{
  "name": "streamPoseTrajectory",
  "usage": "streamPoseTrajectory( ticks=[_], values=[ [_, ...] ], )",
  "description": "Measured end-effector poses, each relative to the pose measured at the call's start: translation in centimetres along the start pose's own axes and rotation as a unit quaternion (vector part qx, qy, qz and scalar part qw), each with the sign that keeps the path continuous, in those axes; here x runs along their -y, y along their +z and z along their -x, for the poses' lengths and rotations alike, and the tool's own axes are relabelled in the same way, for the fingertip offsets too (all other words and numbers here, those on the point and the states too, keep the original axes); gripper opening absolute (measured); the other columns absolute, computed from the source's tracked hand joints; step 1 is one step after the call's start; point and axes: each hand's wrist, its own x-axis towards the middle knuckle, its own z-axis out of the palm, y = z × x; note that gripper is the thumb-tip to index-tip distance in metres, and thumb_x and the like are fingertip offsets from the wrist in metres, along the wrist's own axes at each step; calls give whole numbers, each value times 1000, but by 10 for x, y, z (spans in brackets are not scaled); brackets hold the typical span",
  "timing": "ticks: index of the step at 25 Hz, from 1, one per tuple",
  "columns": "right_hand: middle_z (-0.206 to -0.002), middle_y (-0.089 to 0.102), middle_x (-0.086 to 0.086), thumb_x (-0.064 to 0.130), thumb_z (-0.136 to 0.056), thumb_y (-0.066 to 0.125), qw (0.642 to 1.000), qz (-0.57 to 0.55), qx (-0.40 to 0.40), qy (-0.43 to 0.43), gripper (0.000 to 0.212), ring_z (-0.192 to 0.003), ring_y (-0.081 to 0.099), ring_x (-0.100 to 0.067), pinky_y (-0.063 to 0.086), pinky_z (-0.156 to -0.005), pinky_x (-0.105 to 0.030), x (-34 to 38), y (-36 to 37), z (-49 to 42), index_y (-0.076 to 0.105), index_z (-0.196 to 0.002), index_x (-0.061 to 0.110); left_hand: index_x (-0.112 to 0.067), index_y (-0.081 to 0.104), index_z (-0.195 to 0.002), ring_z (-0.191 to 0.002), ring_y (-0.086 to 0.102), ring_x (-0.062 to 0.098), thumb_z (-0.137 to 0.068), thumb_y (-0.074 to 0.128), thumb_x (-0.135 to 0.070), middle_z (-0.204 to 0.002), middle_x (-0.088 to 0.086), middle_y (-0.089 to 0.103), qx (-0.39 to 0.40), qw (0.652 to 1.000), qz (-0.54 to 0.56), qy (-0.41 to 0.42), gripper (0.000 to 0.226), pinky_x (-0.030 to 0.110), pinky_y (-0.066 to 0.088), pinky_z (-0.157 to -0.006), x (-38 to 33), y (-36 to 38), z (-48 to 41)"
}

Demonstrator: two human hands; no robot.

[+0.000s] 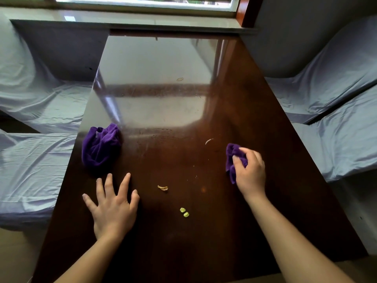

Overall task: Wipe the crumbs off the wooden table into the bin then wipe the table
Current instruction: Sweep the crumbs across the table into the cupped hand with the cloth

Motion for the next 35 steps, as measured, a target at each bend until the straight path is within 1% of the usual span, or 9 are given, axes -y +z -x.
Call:
streamPoseTrajectory(
  ticks=[5, 10, 13, 15, 17, 20, 23, 30, 35],
  values=[
    [-128, 63, -9, 22, -89, 65, 987, 111, 103, -51, 27, -112, 55, -35, 36, -94, -35, -6, 31, -24, 67, -114, 15, -43, 31, -144, -148, 10, 31, -90, 42, -52, -157, 12, 27, -3, 1000, -9, -1, 57, 67, 7, -112, -1, -2, 0],
    [-119, 69, 0, 23, -85, 68, 963, 34, 201, -175, 24, -101, 59, -27, 43, -88, -35, 24, 45, 13, 69, -110, 20, -42, 32, -145, -148, 9, 31, -90, 50, -49, -157, 12, 26, -3, 1000, -7, -4, 58, 67, 7, -112, -3, -4, 1],
    [-109, 70, 7, 24, -87, 67, 969, -77, 206, -113, 21, -97, 59, -19, 46, -84, -30, 31, 40, 27, 67, -108, 27, -42, 32, -145, -148, 9, 31, -91, 46, -51, -157, 12, 26, -2, 1000, -8, -4, 57, 67, 7, -113, -2, -4, 1],
    [-100, 72, 11, 23, -86, 68, 968, -201, 150, -22, 19, -93, 65, -13, 51, -84, -30, 23, 23, 25, 68, -104, 30, -42, 32, -145, -148, 10, 31, -90, 43, -52, -157, 12, 27, -5, 1000, -7, 1, 57, 67, 7, -112, -2, -4, 1],
    [-97, 72, 15, 30, -84, 68, 964, -242, 103, 36, 19, -91, 67, -7, 53, -84, -31, 5, 2, 17, 67, -102, 36, -42, 32, -145, -148, 10, 31, -90, 45, -51, -157, 12, 27, -3, 1000, -8, -1, 57, 67, 7, -112, -3, -5, 1],
    [-114, 68, 6, 36, -84, 70, 992, -28, 118, 38, 29, -105, 63, -20, 49, -91, -36, -15, -4, 5, 67, -113, 34, -41, 33, -145, -148, 10, 31, -90, 44, -52, -157, 12, 26, 0, 1000, -11, -3, 57, 68, 7, -113, -3, -5, 1],
    [-120, 64, -13, 28, -81, 74, 983, 141, 114, -34, 42, -101, 58, -37, 45, -91, -39, -2, 25, 25, 67, -122, 20, -41, 32, -144, -148, 9, 32, -89, 38, -53, -157, 12, 26, -3, 1000, -6, 0, 57, 68, 6, -113, -3, -5, 2],
    [-107, 69, -1, 13, -71, 68, 963, 25, 222, -151, 39, -91, 60, -26, 49, -83, -32, 75, 72, 82, 70, -109, 24, -42, 30, -145, -148, 8, 31, -90, 40, -54, -158, 12, 25, 3, 1000, -12, 1, 58, 68, 7, -113, -2, -6, 1],
    [-103, 72, 5, 17, -70, 65, 974, -9, 181, -139, 38, -90, 62, -20, 47, -77, -27, 80, 58, 54, 70, -105, 30, -40, 35, -143, -147, 13, 33, -85, 32, -57, -155, 14, 30, -10, 1000, -7, 6, 61, 69, 8, -112, -2, -5, 1]
  ],
)
